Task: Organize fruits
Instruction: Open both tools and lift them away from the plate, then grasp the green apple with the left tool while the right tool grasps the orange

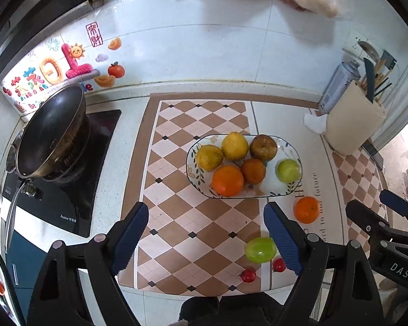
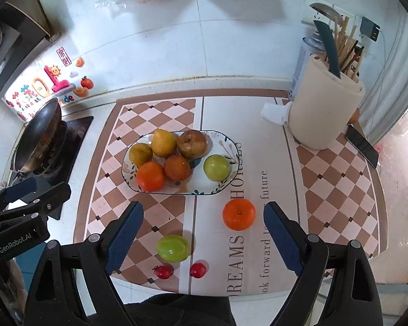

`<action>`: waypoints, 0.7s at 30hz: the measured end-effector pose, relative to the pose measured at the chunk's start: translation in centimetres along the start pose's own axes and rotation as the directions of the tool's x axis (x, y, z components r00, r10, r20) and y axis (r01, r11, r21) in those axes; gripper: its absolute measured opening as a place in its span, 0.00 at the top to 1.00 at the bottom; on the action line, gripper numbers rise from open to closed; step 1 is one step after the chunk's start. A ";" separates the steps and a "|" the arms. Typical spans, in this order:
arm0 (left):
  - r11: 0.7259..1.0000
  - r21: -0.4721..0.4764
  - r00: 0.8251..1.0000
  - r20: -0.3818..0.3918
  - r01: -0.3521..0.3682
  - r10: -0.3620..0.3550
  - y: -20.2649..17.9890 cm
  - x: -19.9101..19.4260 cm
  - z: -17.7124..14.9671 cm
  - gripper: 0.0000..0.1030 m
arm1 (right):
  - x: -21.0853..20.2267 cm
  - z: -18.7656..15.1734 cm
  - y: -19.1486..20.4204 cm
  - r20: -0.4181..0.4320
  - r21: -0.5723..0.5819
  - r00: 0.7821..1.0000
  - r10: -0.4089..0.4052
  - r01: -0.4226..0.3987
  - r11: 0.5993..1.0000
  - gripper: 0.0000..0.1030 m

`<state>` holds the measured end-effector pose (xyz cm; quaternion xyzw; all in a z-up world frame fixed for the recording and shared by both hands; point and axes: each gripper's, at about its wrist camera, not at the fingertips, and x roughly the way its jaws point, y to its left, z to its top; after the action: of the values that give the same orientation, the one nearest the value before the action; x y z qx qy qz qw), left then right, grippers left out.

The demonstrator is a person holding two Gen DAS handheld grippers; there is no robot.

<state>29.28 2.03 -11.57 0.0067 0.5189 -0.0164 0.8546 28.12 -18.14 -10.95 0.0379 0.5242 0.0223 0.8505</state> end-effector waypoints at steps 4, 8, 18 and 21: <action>1.000 0.008 1.000 0.009 0.007 -0.007 -0.5 -0.7 -0.2 0.16 | -0.8 -0.2 -0.3 0.013 0.016 1.000 0.010 -0.011 1.000 0.11; 1.000 0.012 1.000 0.003 0.014 -0.014 -1.1 -0.7 -0.3 0.16 | -1.1 -0.2 -1.0 0.022 0.042 0.999 0.031 -0.032 0.999 0.11; 0.999 0.047 0.990 -0.143 -0.006 0.013 -2.9 5.6 -1.0 0.03 | 6.0 -1.7 -7.4 -0.111 0.187 0.990 0.084 -0.062 0.980 0.11; 0.996 0.082 0.968 -0.251 0.021 0.000 -4.3 9.0 -2.3 0.03 | 9.5 -2.7 -9.3 -0.179 0.224 0.977 0.115 -0.073 0.972 0.23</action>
<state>31.20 -2.35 -20.63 0.0421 0.6218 -0.0418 0.7809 30.00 -26.52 -21.46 0.1526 0.6001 0.0091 0.7852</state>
